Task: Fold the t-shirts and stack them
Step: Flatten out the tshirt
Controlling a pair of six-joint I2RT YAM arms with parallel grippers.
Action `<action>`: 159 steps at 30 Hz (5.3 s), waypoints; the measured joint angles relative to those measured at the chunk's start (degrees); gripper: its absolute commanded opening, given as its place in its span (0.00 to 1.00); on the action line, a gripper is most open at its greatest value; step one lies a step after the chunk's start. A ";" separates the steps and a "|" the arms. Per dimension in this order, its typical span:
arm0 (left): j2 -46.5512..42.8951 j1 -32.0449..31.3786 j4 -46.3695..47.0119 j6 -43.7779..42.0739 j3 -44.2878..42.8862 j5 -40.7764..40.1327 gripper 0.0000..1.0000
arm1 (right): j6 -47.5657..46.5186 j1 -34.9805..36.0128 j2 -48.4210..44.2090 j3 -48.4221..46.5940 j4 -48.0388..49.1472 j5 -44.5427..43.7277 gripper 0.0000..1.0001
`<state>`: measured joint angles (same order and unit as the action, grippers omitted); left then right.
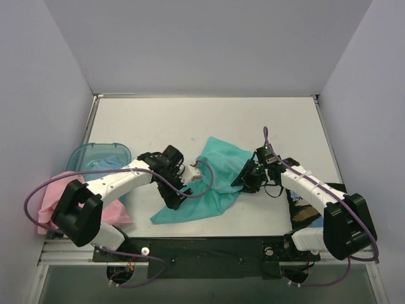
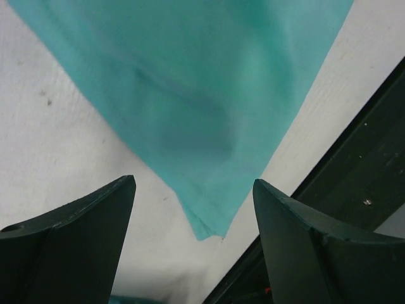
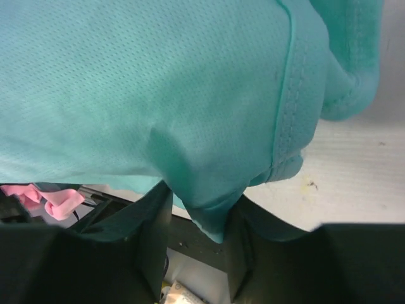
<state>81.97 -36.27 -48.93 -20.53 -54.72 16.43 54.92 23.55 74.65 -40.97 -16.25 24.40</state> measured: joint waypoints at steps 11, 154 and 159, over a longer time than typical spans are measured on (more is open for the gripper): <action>12.22 -3.76 6.75 -1.40 0.00 -5.79 0.00 | -4.39 -13.49 0.87 -5.92 1.68 2.05 0.00; -2.60 -8.68 -6.16 -22.03 -7.45 -0.44 0.58 | -31.41 -20.28 -0.28 -21.92 -9.22 -2.58 0.00; -0.90 -16.24 -2.73 -20.85 3.56 -9.44 0.64 | -31.41 -20.52 -0.31 -21.59 -9.20 -2.54 0.00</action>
<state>81.08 -52.51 -51.66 -41.39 -51.16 6.98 23.51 3.03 74.35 -62.57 -25.45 21.87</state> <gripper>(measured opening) 0.616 0.005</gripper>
